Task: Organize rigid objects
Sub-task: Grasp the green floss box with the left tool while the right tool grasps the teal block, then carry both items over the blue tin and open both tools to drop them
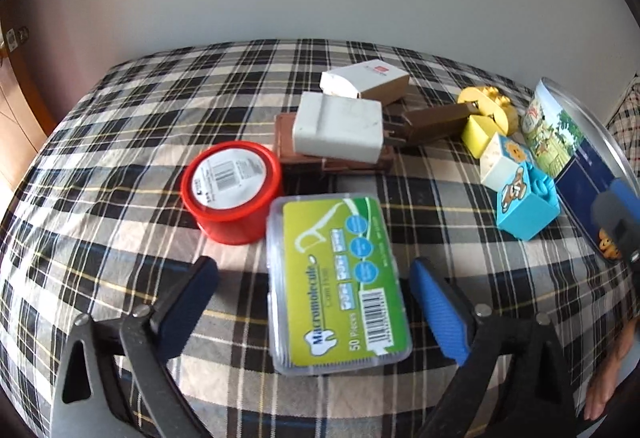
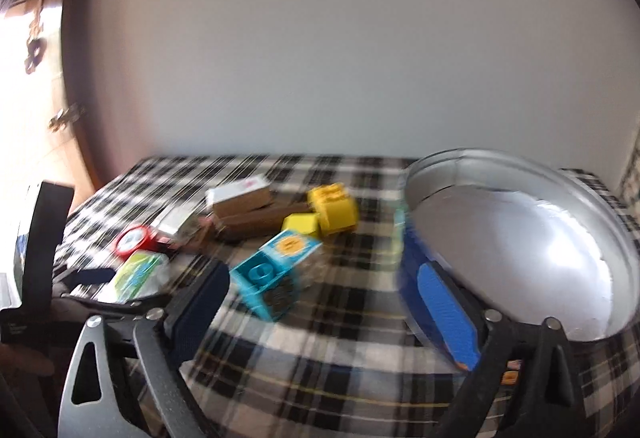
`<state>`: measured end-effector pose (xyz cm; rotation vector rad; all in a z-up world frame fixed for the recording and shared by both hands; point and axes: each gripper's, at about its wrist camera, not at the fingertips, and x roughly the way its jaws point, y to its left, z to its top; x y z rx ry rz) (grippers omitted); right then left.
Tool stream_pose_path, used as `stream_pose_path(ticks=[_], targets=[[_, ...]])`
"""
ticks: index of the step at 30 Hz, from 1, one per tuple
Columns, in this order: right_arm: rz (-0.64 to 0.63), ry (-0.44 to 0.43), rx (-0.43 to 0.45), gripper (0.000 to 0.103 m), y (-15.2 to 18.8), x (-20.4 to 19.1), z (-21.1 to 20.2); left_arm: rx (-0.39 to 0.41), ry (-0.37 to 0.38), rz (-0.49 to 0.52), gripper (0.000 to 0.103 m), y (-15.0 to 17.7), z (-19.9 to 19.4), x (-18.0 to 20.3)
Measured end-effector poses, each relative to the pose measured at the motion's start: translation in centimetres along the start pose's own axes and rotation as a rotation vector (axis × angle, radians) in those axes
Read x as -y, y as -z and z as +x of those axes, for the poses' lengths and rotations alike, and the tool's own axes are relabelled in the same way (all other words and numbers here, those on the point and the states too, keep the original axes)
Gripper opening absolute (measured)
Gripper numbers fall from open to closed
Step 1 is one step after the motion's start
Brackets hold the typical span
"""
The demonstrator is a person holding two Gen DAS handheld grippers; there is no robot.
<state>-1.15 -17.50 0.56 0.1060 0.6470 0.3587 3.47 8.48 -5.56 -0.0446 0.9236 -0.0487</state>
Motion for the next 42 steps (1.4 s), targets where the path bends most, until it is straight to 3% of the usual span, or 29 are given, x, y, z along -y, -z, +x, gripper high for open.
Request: stream_pose_path(ticks=[1,4,7,12,14,15,20,24,30,36,42], targets=[[-0.006,-0.007,-0.011,0.091,0.0,-0.4,0.3,0.012,0.008,-0.005,0.074,0.0,-0.3,-0.2],[-0.006,-0.045,-0.095,0.084,-0.2,-1.6,2.5,0.028,0.034,-0.001,0.054,0.2,-0.6,-0.3],[0.01,-0.066,-0.191,0.077,-0.2,-2.2,5.0,0.032,0.053,-0.01,0.054,0.1,-0.6,-0.5],[0.043,-0.073,-0.296,0.076,-0.1,-2.3,8.1,0.034,0.066,-0.02,0.054,0.1,-0.6,-0.5],[0.043,-0.068,-0.294,0.064,-0.1,-2.4,8.0,0.033,0.061,-0.015,0.054,0.1,-0.6,-0.4],[0.04,-0.068,-0.299,0.047,-0.1,-2.4,8.0,0.032,0.056,-0.011,0.054,0.0,-0.6,-0.4],[0.082,-0.147,-0.286,0.046,0.4,-1.2,7.0,0.036,0.054,-0.014,0.054,-0.1,-0.7,-0.3],[0.117,-0.229,-0.202,0.046,0.0,0.0,4.7,0.053,0.082,-0.054,0.054,-0.1,-1.1,-0.7],[0.081,-0.224,-0.046,0.046,-1.1,0.6,1.6,0.16,0.095,-0.037,0.054,0.4,-3.2,0.1],[0.066,-0.185,0.119,0.046,-2.3,2.0,-1.0,0.257,0.078,-0.019,0.054,0.1,-5.3,1.7],[0.059,-0.068,0.249,0.046,-2.9,4.0,-3.1,0.297,0.073,0.016,0.054,-1.4,-6.0,4.4]])
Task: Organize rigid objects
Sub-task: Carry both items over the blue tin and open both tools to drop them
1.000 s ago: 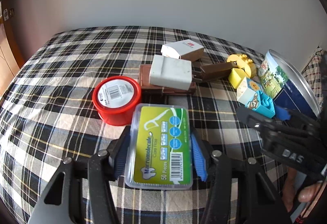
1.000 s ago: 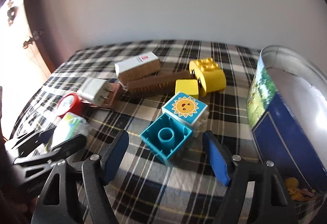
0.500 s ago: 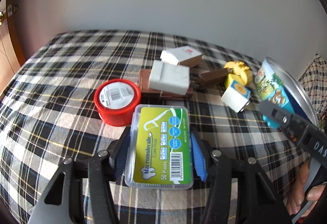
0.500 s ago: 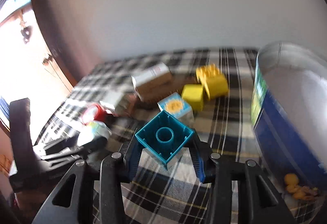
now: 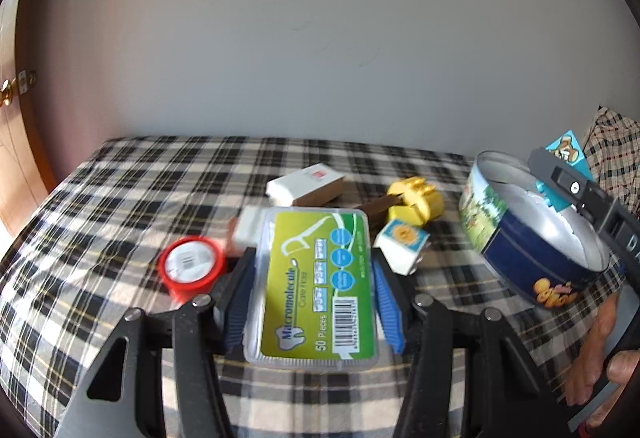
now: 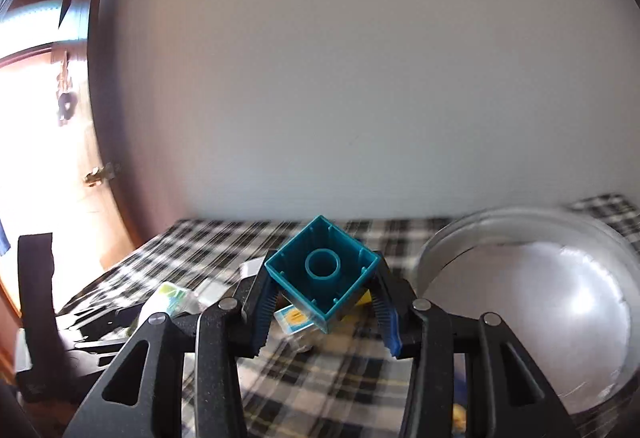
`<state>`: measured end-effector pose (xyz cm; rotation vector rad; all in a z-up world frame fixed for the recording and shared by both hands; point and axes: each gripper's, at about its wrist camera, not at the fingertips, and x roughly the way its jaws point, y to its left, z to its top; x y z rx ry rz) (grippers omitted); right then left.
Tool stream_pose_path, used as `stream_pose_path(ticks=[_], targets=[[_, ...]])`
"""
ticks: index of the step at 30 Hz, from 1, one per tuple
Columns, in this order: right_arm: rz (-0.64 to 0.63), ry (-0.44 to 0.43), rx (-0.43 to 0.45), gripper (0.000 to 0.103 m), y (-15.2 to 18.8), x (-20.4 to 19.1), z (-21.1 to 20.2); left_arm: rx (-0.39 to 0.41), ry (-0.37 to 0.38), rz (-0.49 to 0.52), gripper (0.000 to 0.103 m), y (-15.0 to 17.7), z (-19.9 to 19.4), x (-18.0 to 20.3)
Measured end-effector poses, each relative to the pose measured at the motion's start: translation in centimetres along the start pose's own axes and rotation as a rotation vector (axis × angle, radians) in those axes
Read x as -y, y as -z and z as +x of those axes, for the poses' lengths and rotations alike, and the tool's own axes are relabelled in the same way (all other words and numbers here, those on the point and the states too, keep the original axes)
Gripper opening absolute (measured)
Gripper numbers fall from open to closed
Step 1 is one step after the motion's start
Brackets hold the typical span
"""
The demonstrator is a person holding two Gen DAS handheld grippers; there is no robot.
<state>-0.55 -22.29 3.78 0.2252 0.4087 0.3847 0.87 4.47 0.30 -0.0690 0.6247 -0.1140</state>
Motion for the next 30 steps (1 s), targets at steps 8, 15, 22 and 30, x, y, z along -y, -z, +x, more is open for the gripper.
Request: stream_pose_path(ticks=[8,15,22,30], targets=[[-0.121,0.166,0.102,0.046,0.2,4.0,-2.4,0.046,0.035,0.042,0.054,-1.6,0.4,4.8],[-0.045,0.303,0.115,0.046,-0.5,10.2,-3.2,0.1,0.087,0.076,0.054,-3.5,0.5,9.7],[-0.008,0.382,0.084,0.046,-0.4,14.5,-4.0,0.115,0.144,0.116,0.054,-4.6,1.2,14.9],[-0.008,0.456,0.028,0.046,-0.3,16.9,-3.6,0.095,0.222,0.152,0.054,-5.0,3.1,19.9]])
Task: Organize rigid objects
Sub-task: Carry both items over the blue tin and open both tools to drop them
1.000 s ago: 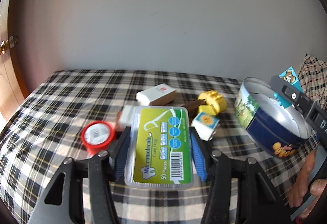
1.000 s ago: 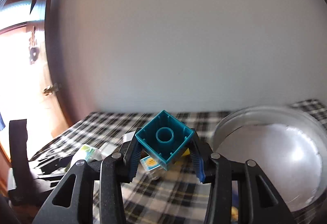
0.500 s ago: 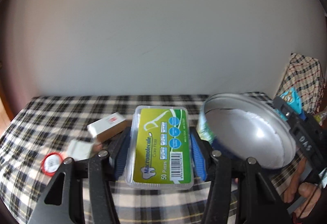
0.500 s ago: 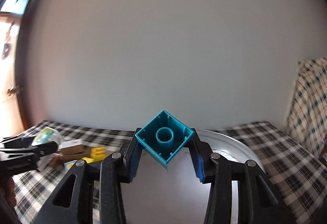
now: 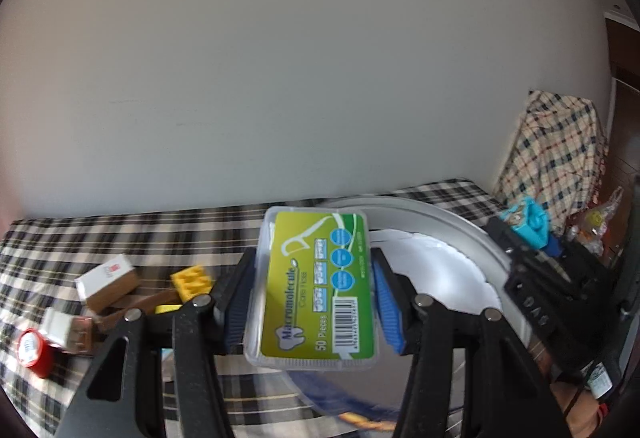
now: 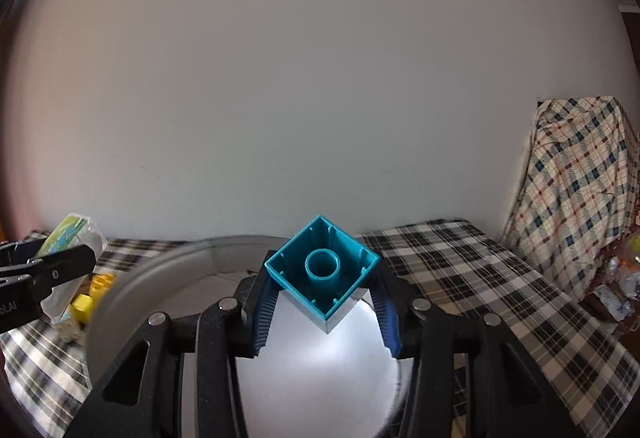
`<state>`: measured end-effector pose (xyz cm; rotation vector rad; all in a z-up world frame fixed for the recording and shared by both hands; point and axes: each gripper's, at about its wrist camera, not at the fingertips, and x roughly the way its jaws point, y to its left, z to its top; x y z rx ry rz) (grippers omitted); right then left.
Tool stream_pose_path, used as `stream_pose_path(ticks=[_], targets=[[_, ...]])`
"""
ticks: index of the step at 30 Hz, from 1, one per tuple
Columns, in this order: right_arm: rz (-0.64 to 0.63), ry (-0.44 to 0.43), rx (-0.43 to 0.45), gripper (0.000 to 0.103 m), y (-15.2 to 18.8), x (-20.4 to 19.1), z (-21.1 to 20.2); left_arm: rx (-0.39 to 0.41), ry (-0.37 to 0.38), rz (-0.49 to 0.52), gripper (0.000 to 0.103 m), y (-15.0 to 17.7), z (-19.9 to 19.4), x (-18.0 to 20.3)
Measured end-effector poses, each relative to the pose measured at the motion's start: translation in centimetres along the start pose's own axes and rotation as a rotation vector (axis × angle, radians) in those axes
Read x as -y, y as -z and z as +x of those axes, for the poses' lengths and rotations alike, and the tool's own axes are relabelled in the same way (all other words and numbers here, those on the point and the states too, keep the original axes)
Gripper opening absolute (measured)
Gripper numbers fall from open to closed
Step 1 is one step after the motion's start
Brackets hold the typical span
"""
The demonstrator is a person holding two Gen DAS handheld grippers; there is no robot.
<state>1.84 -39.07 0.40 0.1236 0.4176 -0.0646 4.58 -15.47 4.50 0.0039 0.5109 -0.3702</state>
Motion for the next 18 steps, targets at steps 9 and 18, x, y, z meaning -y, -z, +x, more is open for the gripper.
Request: stream_pose_path(ticks=[9,18], targets=[[-0.023,0.005,-0.115,0.046,0.8,0.3,2.3,-0.062,0.041,0.033,0.054,1.5,3.2,2.7],[-0.061,-0.007,-0.181,0.047,1.6,-0.6,3.1,-0.114,0.015,0.059,0.054,2.8,4.8,2.5]])
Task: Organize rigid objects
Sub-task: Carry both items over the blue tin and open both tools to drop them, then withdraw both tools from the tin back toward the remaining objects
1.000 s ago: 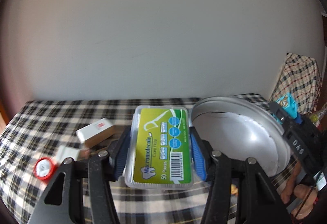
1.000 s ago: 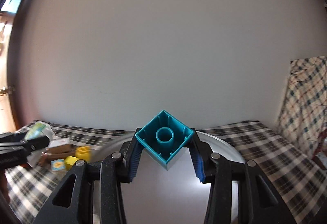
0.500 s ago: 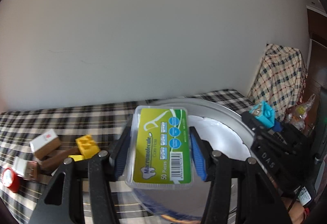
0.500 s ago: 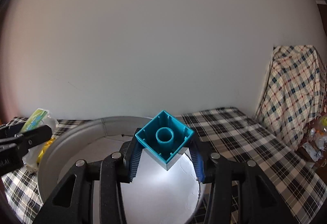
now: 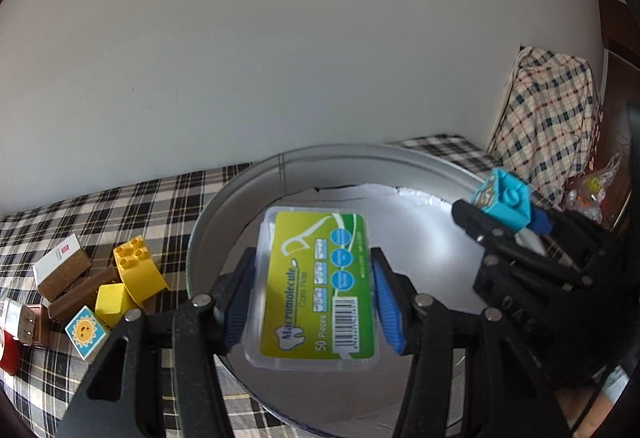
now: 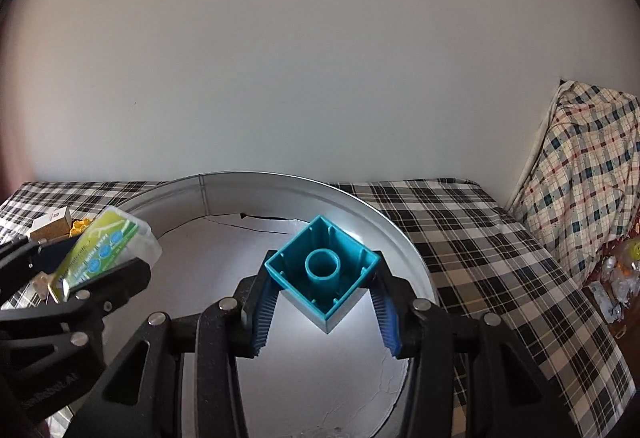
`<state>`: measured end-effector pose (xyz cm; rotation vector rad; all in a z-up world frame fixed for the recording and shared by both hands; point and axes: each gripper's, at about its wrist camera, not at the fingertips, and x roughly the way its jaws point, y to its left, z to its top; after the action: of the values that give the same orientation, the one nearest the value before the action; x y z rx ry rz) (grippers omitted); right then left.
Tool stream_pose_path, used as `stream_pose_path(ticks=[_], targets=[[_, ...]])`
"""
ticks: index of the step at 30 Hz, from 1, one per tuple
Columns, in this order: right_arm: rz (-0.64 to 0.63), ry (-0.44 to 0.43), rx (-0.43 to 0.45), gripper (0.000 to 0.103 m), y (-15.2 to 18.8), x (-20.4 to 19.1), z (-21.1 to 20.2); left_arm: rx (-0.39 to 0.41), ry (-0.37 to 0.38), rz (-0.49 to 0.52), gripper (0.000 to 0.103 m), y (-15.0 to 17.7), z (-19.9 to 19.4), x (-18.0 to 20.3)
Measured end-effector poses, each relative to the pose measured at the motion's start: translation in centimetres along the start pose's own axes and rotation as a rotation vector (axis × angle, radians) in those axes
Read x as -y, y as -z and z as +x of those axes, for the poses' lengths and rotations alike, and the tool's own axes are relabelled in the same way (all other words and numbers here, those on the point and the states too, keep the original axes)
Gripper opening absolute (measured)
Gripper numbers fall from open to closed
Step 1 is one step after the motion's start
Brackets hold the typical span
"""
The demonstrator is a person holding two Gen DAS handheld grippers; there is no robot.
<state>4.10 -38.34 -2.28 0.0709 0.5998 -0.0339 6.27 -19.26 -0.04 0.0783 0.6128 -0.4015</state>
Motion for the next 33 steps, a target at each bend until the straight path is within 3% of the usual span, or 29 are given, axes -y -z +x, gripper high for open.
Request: stream_pose_path(ticks=[9,19,21,22,23,24,25,28,33], targets=[[0.056,-0.069,-0.084,0.047,0.2,0.5,1.3,-0.014,-0.038,0.032,0.054,0.5,0.6,0.5],[0.083,-0.096,-0.109,0.048,0.2,0.7,1.7,-0.045,-0.039,0.065,0.055,0.3,1.8,0.8],[0.111,-0.109,-0.1,0.054,0.3,1.0,1.6,-0.042,-0.033,0.067,0.061,0.3,1.6,0.8],[0.126,-0.112,-0.093,0.064,0.3,1.2,1.5,-0.028,-0.025,0.073,0.072,0.3,1.4,0.9],[0.153,-0.143,-0.071,0.066,0.3,1.5,1.1,-0.01,-0.032,0.078,0.08,0.3,1.1,1.0],[0.168,-0.155,-0.061,0.07,0.2,1.7,0.9,0.016,-0.05,0.078,0.096,0.4,0.6,1.0],[0.181,-0.155,-0.052,0.075,0.1,1.8,0.7,0.041,-0.065,0.075,0.103,0.4,0.2,1.0],[0.214,-0.139,-0.006,0.077,-0.1,2.4,-0.1,0.102,-0.08,0.064,0.103,0.2,-0.7,0.6],[0.307,-0.08,0.112,0.077,-0.3,4.3,-2.0,0.123,-0.103,0.029,0.103,0.1,-0.9,-1.0]])
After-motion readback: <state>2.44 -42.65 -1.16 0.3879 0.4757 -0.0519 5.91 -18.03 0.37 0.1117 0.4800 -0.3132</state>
